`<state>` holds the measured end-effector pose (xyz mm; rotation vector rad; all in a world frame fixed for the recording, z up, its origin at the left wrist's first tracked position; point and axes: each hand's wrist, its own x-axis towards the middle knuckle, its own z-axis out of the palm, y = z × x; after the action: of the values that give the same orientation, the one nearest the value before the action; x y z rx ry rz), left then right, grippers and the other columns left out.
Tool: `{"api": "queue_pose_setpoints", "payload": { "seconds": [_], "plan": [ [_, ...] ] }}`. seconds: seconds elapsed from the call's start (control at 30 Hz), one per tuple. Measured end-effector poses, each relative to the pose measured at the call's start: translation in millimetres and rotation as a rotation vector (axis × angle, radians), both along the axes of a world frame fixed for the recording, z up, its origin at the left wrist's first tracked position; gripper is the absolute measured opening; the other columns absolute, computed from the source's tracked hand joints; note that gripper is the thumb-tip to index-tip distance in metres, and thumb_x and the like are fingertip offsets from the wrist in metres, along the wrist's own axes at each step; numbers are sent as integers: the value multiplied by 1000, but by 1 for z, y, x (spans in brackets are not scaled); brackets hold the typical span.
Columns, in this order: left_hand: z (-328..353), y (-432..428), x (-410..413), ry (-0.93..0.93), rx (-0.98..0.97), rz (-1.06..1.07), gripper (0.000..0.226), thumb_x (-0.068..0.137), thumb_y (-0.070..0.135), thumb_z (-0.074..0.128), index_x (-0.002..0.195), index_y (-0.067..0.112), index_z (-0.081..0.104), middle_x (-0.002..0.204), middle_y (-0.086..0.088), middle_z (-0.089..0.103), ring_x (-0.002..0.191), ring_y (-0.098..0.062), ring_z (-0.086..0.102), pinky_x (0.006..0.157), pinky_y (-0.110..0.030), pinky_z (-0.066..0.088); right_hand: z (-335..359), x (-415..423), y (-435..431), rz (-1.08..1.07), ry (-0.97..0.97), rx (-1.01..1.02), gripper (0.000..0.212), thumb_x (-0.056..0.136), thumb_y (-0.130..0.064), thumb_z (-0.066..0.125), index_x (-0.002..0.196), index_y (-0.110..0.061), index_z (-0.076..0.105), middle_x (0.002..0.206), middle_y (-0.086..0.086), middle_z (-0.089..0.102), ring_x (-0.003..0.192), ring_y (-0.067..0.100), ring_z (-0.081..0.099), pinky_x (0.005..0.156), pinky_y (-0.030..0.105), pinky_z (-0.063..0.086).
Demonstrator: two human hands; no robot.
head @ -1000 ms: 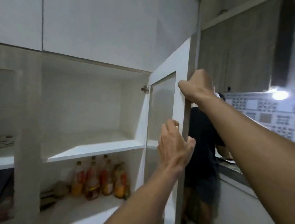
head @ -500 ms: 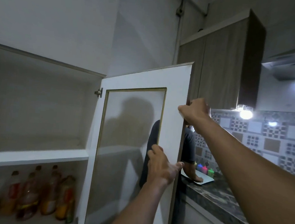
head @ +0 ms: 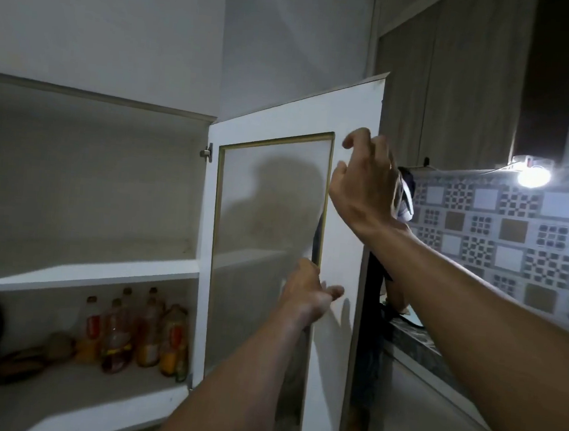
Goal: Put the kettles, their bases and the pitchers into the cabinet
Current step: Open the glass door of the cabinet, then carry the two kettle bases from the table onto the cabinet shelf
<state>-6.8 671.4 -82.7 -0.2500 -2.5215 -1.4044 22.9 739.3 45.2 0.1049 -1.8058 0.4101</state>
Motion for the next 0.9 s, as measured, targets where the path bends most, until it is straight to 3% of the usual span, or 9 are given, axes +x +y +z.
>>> {"api": "queue_pose_setpoints", "payload": {
  "seconds": [0.07,0.17,0.37,0.63,0.9],
  "plan": [
    [-3,-33,3,46,-35,99,45,88,26,67,120,2,48,125,-18,57,119,-34,54,98,-38,45,-12,0,-27,91,-137,64,30,87,-11,56,116,-14,52,118,14,58,104,35,59,85,46,52],
    [-11,-106,16,79,-111,241,48,93,26,58,129,-2,46,133,-23,52,124,-37,49,103,-39,42,-37,-4,-83,173,-406,66,34,89,-14,55,123,-14,51,125,14,55,110,35,55,90,46,51],
    [-27,-299,72,-30,-184,600,52,91,29,59,133,4,40,137,-21,39,126,-39,45,102,-44,41,-104,-7,-250,418,-718,178,40,91,-19,52,131,-18,51,133,15,54,121,39,52,93,44,48],
    [-86,-524,169,-231,-225,1037,51,93,31,55,133,5,38,138,-21,39,124,-39,46,100,-46,42,-193,28,-495,830,-864,385,39,90,-28,54,128,-19,54,133,14,53,121,38,52,99,47,48],
    [-205,-709,204,-522,-122,1394,46,94,28,55,131,5,40,136,-18,42,124,-38,47,98,-44,43,-308,12,-739,1095,-1028,716,36,90,-24,53,126,-15,53,133,15,52,121,39,53,95,42,46]
  ]
}}
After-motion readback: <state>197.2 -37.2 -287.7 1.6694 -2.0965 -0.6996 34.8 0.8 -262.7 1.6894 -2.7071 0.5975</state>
